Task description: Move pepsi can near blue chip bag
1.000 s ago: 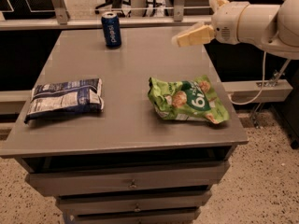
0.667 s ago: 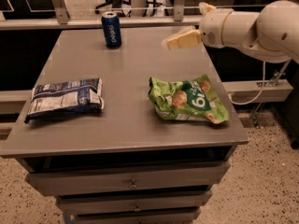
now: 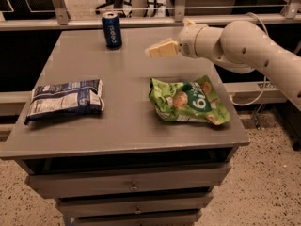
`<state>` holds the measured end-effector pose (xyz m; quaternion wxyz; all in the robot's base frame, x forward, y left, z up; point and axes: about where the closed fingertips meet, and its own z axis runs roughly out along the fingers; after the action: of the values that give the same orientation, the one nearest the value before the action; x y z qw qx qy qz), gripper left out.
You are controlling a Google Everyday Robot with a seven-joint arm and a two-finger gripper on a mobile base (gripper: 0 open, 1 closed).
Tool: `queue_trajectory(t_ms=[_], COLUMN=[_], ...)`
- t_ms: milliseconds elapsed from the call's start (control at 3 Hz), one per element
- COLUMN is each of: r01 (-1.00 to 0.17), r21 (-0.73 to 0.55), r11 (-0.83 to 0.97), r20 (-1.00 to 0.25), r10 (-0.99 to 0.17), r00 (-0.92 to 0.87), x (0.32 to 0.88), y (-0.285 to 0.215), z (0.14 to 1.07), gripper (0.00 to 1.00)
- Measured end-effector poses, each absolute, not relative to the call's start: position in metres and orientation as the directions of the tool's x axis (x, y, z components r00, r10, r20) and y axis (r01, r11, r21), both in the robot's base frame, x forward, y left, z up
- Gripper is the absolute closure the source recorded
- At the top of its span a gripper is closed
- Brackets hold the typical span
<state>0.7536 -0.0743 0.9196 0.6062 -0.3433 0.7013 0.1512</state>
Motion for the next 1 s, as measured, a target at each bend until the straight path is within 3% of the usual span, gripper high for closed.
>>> queue_trajectory(t_ms=[1000], r01=[-0.73], r21=[-0.128], r11=[0.672], r20=[-0.973], r10=[-0.227], r00=[-0.038], x=[0.808], y=[0.016], z=[0.888], gripper=[0.0])
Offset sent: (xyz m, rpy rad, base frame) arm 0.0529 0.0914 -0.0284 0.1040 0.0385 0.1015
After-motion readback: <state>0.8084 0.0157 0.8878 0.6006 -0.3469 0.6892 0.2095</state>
